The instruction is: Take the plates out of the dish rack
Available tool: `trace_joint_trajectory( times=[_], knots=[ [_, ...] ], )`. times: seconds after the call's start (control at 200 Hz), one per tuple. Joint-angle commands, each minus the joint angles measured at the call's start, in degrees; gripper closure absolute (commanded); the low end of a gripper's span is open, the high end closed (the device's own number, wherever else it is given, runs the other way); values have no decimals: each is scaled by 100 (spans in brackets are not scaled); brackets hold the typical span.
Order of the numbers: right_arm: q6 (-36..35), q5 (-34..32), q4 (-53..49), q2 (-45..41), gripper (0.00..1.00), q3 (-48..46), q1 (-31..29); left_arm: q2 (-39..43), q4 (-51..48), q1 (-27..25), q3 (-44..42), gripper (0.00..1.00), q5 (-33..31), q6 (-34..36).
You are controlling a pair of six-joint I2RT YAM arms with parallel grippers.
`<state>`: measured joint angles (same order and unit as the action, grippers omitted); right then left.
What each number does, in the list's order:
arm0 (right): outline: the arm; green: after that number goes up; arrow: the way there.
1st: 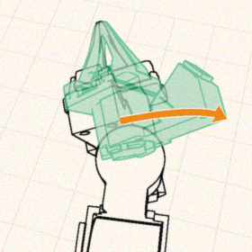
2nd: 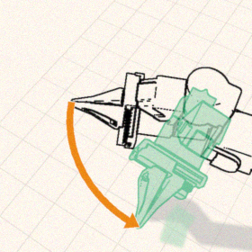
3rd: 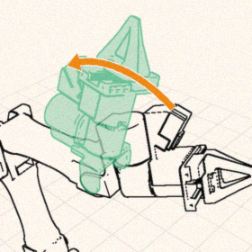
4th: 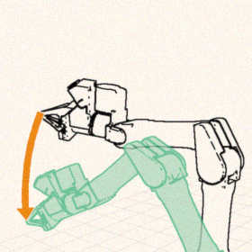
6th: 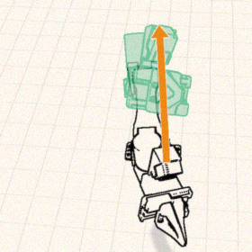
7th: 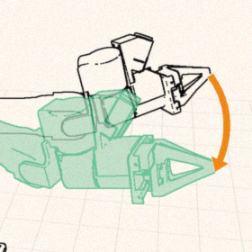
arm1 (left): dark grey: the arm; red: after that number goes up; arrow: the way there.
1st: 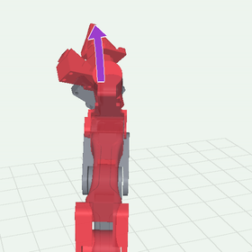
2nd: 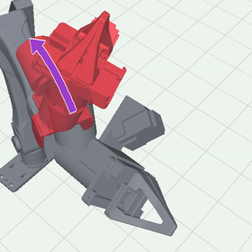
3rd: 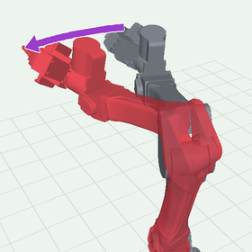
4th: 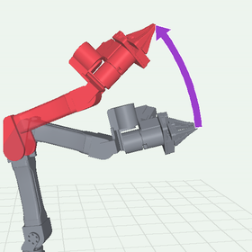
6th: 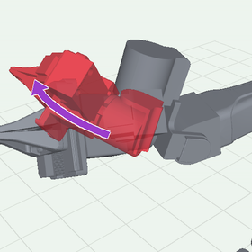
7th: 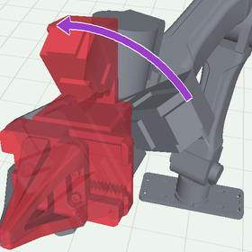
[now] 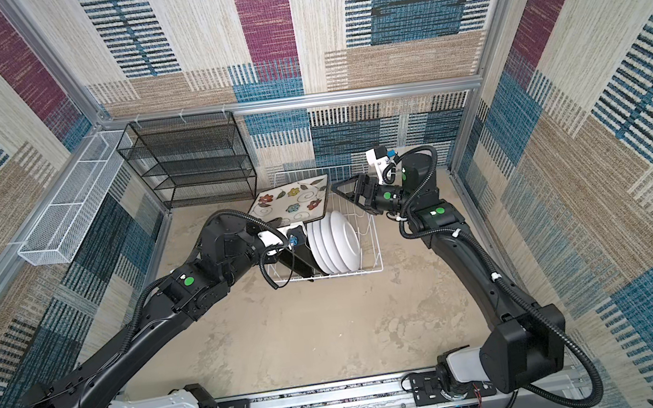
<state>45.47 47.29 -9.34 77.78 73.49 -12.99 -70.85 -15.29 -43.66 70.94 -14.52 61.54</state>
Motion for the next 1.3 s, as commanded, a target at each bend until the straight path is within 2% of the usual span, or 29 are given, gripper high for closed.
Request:
trace_joint_trajectory(
  times=[0.0,0.476,0.701,1.082,1.292],
  knots=[
    [220,-256,38,114,16,59,-134,89,1763,-67,-161,100,-284,627],
    [575,-342,21,587,35,127,-482,42,2788,-224,-736,100,-285,910],
    [632,-350,-75,775,45,265,-538,-16,3024,-248,-881,100,-229,1349],
    [670,-390,-159,767,69,299,-647,-171,3163,-246,-968,100,-171,1376],
    [759,-304,-50,825,77,279,-644,-162,3216,-248,-1009,100,-174,1238]
  ],
)
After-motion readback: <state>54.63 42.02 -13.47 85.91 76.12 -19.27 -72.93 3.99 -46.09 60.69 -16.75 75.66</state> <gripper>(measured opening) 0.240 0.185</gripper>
